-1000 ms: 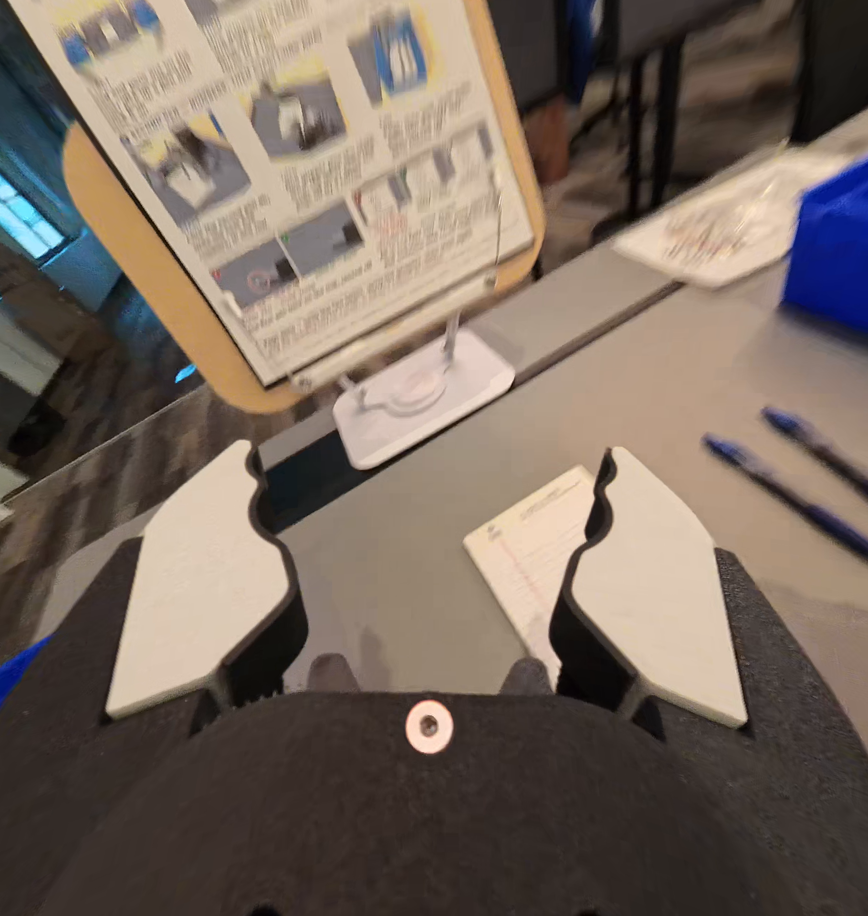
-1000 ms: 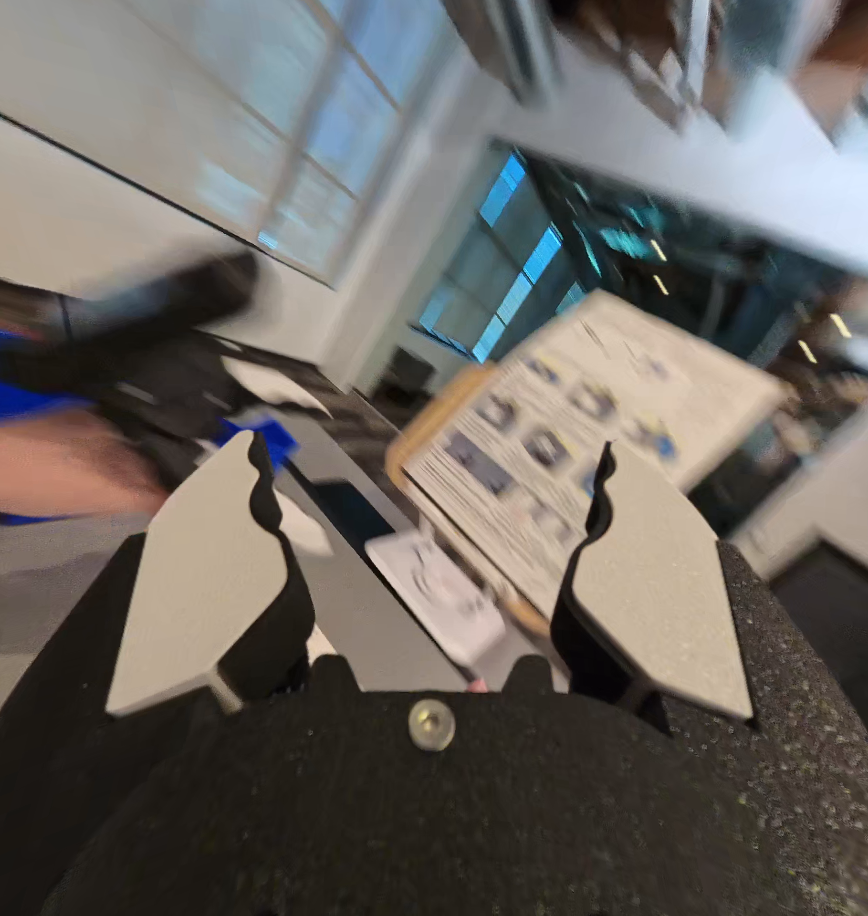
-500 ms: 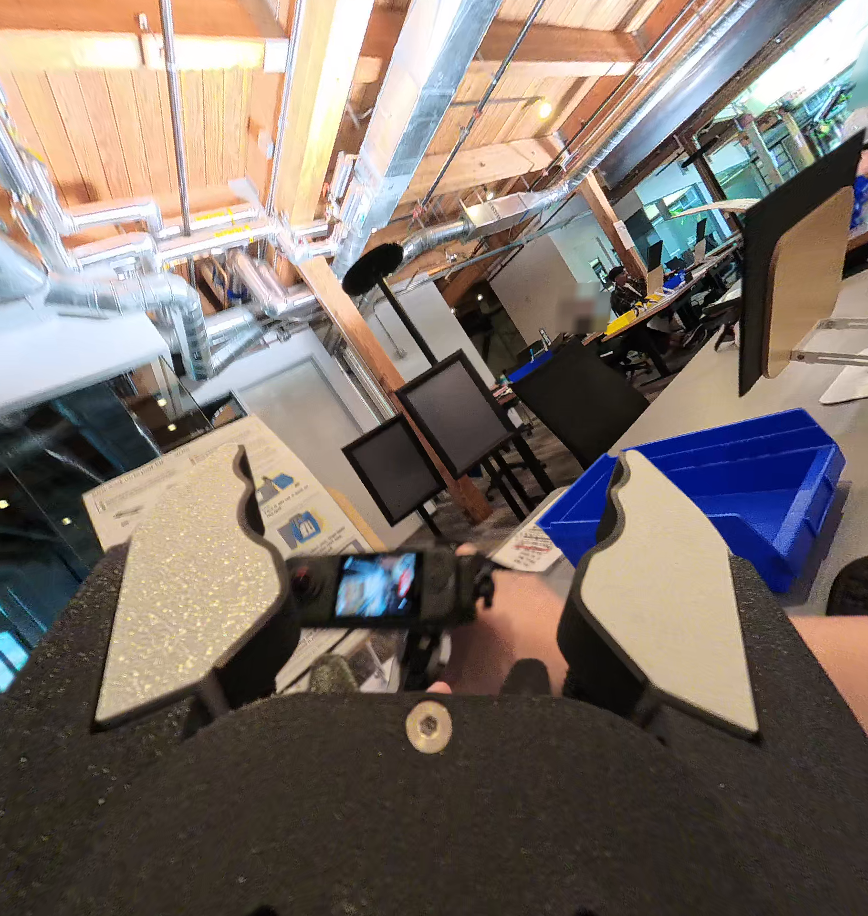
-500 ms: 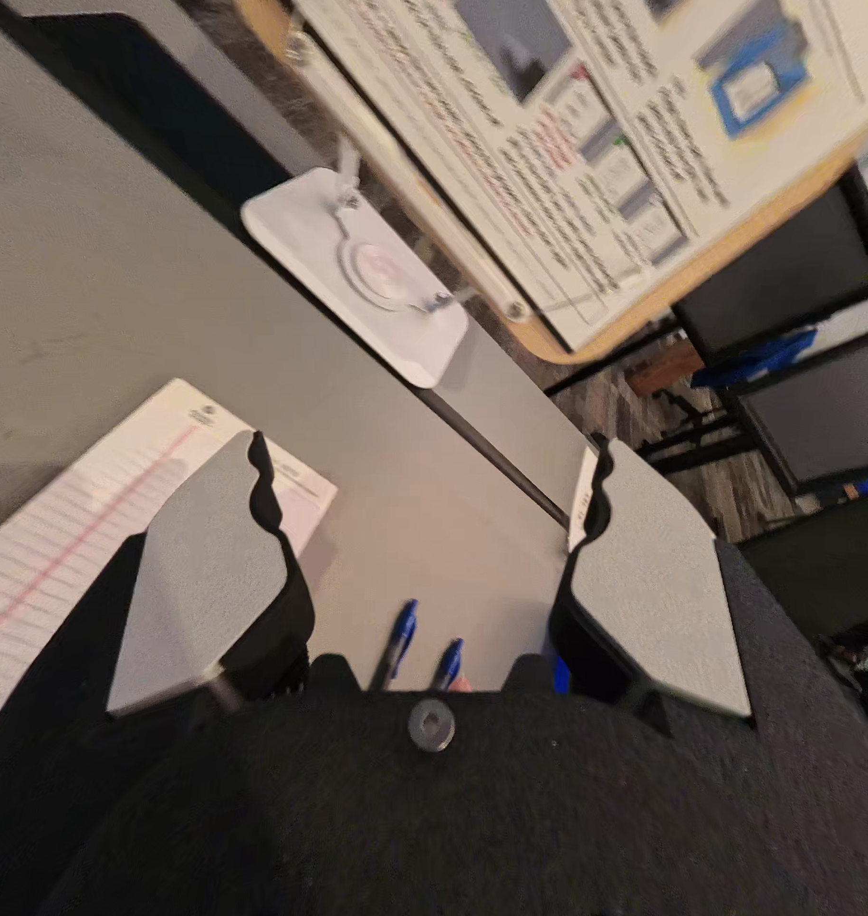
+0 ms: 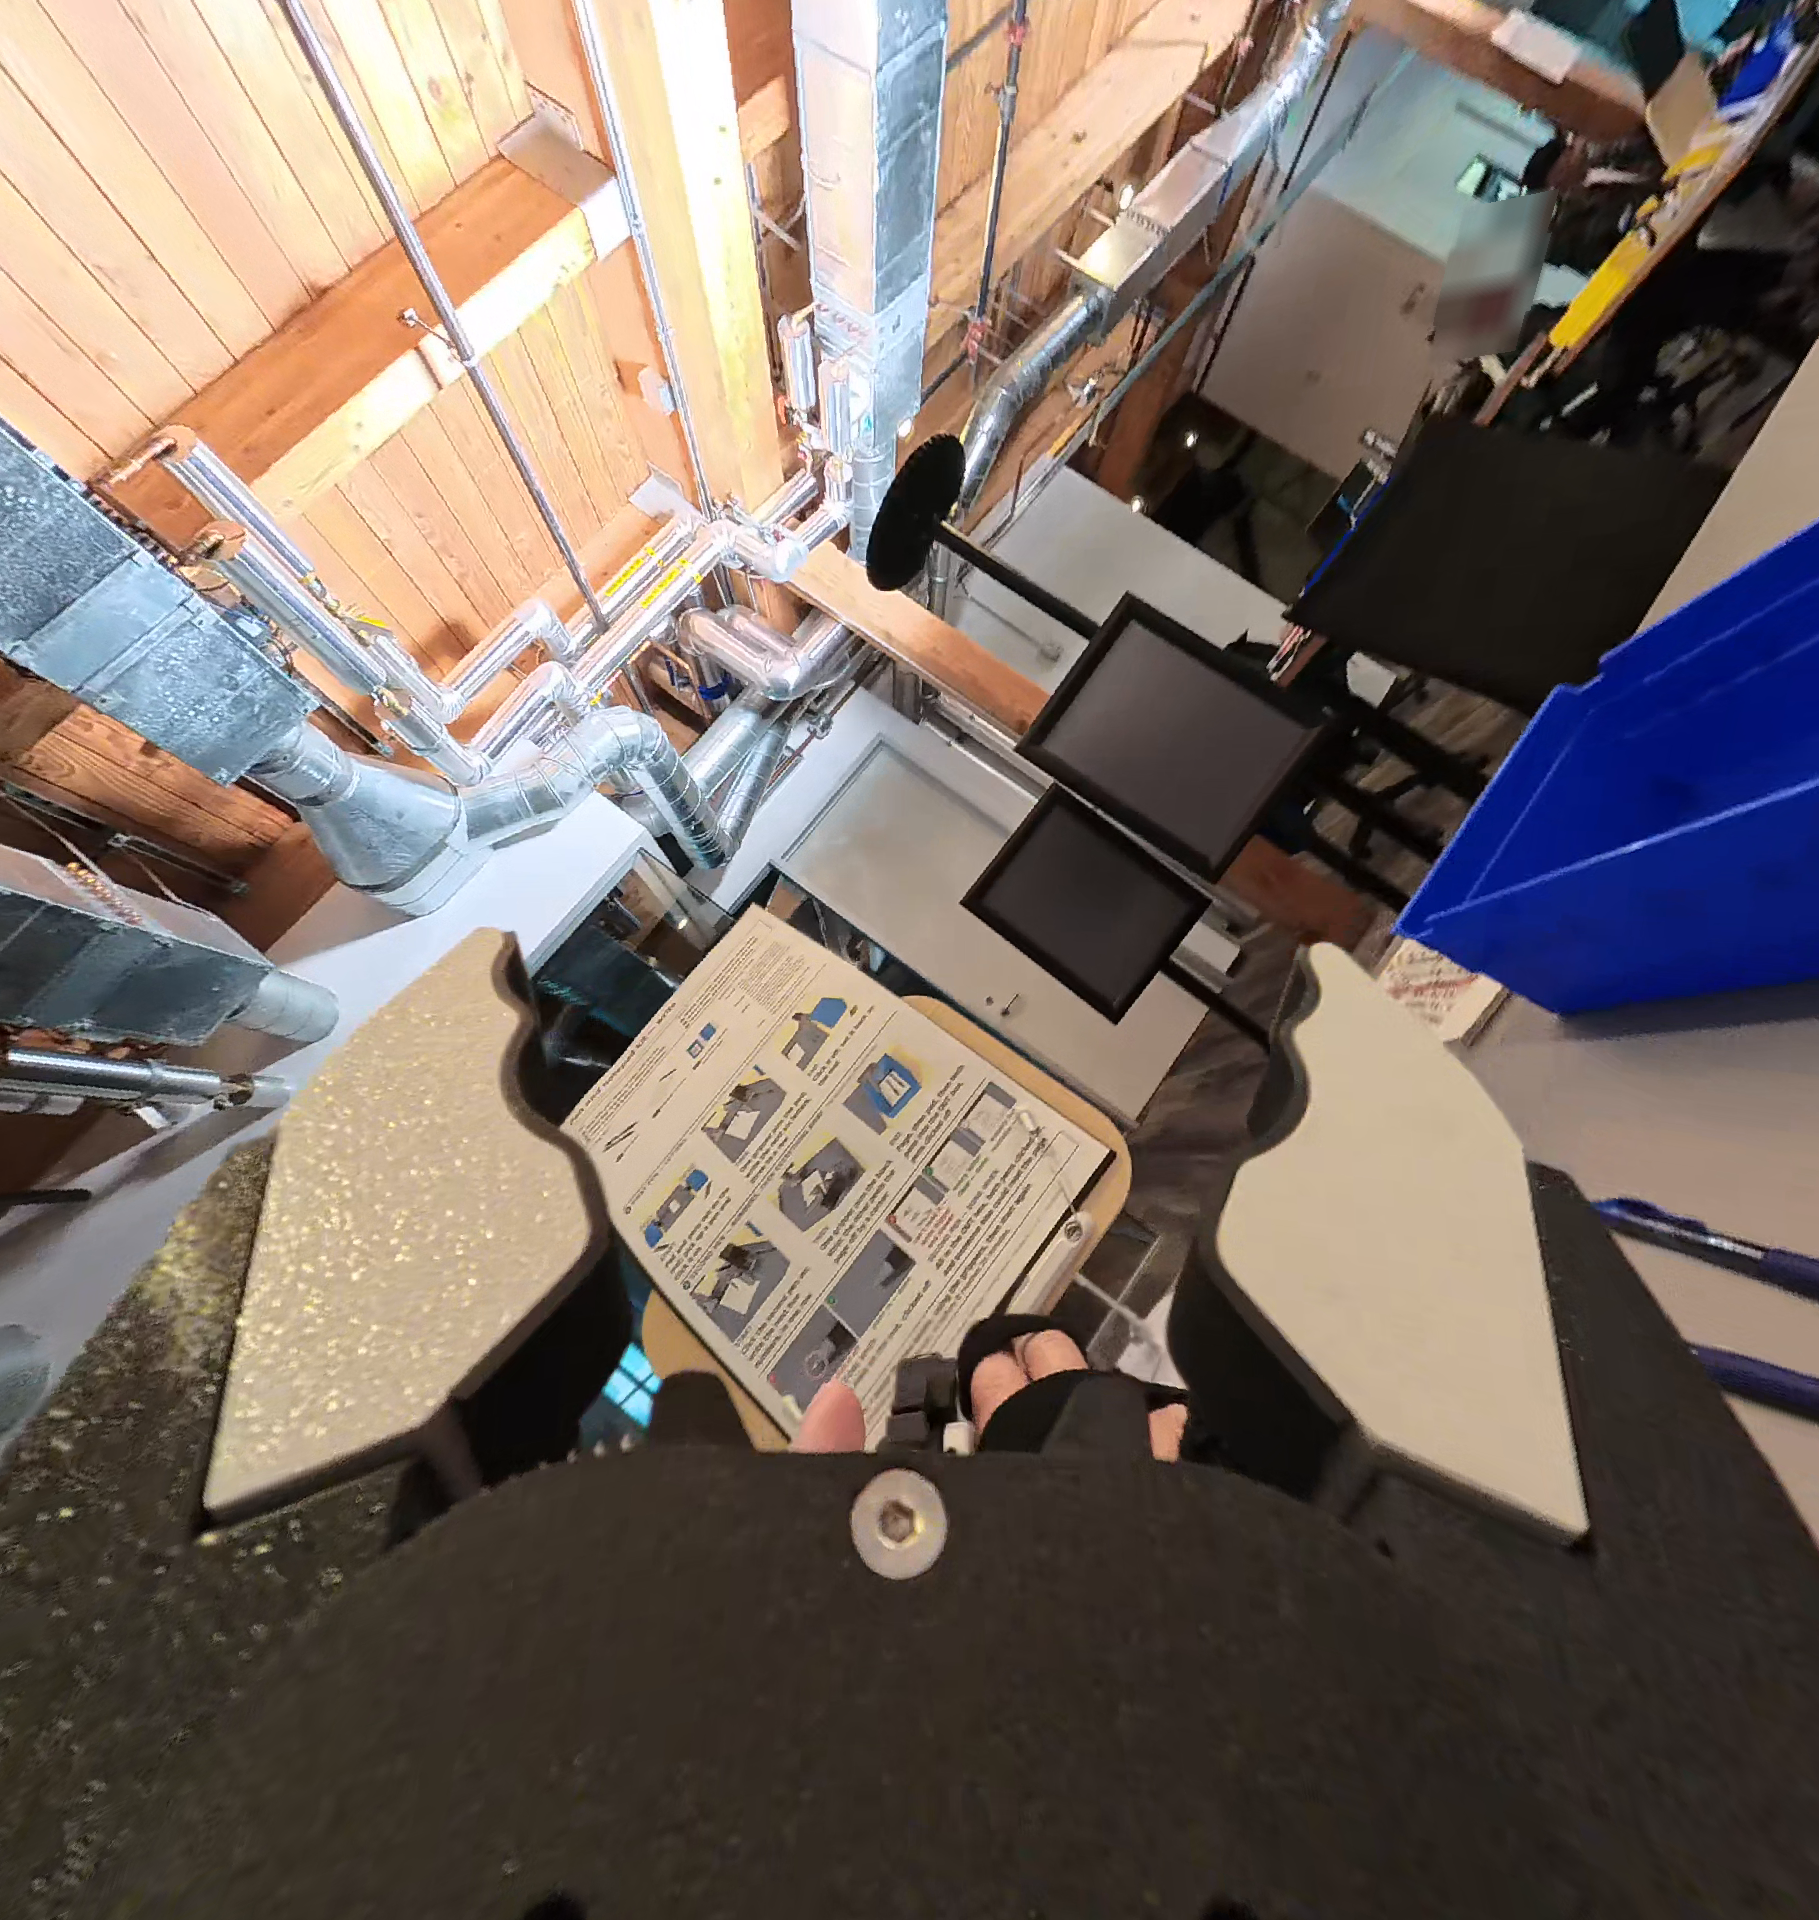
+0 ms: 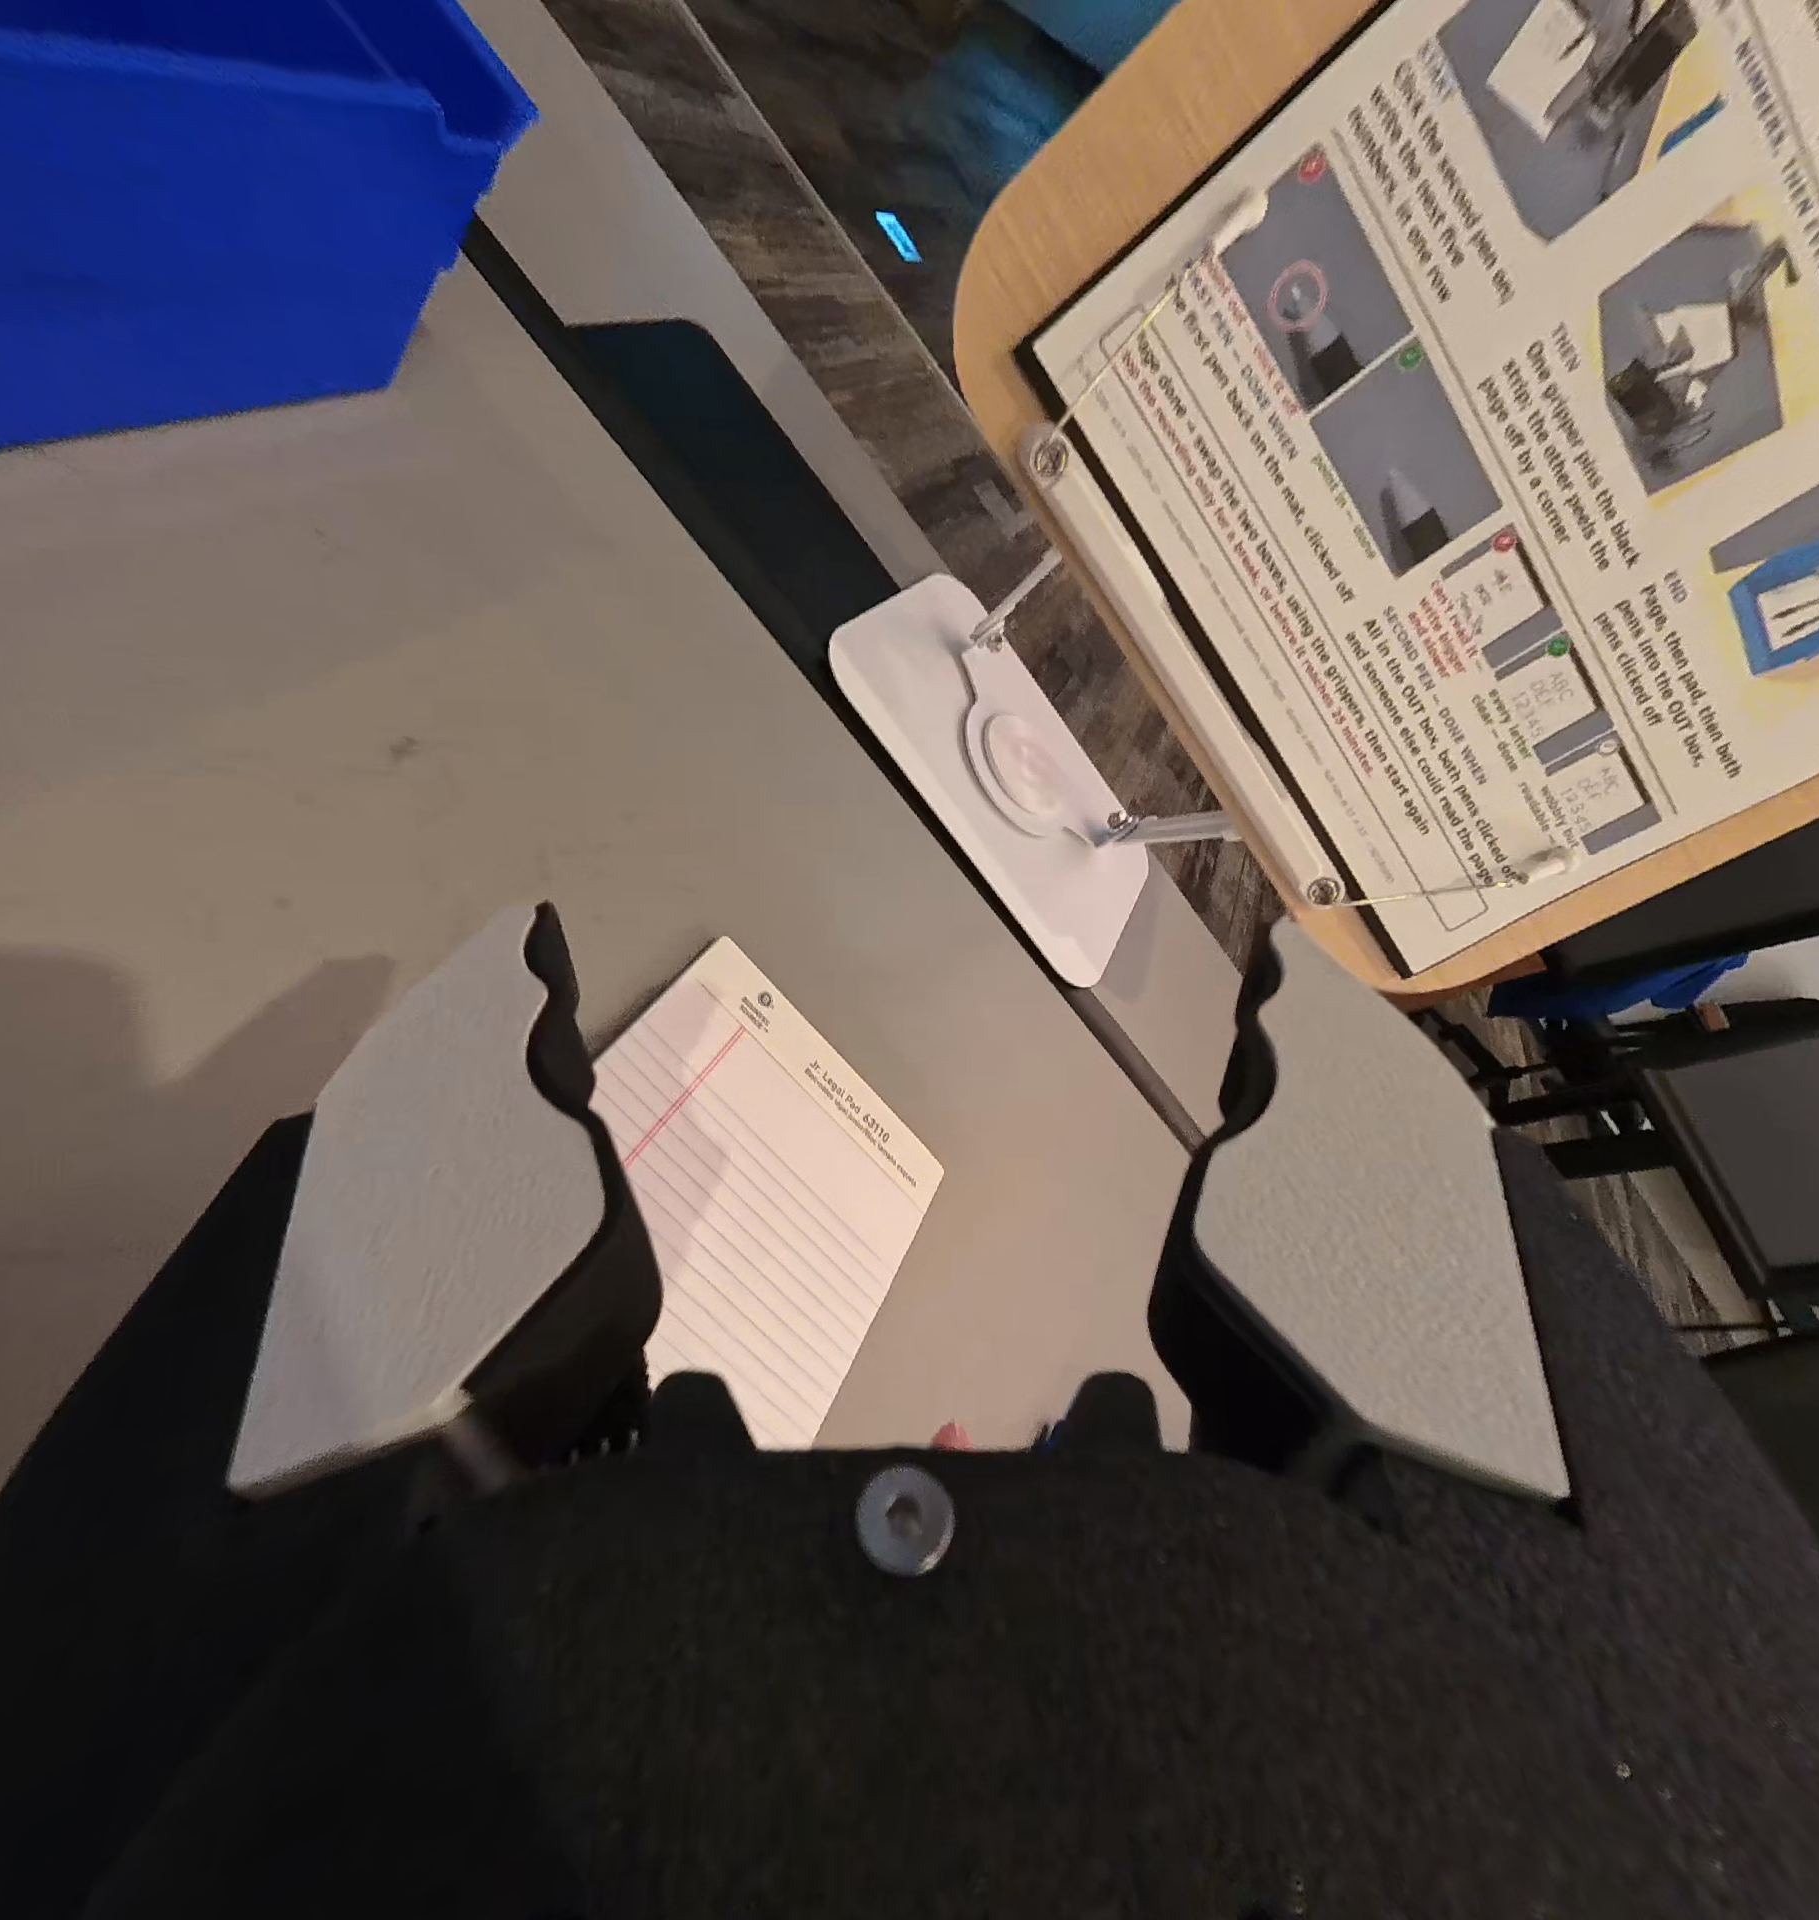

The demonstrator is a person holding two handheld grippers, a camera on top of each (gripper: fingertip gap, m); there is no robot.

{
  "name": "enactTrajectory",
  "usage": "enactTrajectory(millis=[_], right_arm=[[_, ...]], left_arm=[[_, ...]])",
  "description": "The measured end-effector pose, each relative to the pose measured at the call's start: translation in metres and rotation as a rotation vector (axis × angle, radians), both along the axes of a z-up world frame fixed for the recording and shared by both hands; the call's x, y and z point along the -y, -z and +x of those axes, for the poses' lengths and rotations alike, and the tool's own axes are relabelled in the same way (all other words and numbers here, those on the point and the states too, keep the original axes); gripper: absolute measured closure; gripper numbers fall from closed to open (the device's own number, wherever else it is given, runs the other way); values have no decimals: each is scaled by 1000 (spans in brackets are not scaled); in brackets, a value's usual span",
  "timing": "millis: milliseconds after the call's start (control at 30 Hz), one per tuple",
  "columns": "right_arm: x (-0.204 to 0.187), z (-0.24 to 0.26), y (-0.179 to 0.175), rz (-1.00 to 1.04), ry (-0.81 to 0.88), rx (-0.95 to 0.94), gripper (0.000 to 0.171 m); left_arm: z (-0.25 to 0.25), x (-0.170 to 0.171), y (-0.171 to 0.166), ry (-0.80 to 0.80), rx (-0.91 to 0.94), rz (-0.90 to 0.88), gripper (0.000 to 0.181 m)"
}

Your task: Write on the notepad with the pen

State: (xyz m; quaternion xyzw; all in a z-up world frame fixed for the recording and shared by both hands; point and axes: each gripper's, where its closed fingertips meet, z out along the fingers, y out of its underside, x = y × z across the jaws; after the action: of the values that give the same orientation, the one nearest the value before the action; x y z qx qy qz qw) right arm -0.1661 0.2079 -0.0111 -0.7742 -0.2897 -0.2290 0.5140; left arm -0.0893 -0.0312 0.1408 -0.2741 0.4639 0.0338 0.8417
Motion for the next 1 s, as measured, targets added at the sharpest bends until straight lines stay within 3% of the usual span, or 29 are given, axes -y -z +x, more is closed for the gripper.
enactTrajectory(millis=[700, 1000], right_arm=[[3, -8, -6, 39, -34, 17, 52], [-1, 5, 1, 11, -22, -3, 52]], left_arm=[[4, -31, 11, -60, -44, -44, 52], [11, 14, 14, 62, -65, -103, 53]])
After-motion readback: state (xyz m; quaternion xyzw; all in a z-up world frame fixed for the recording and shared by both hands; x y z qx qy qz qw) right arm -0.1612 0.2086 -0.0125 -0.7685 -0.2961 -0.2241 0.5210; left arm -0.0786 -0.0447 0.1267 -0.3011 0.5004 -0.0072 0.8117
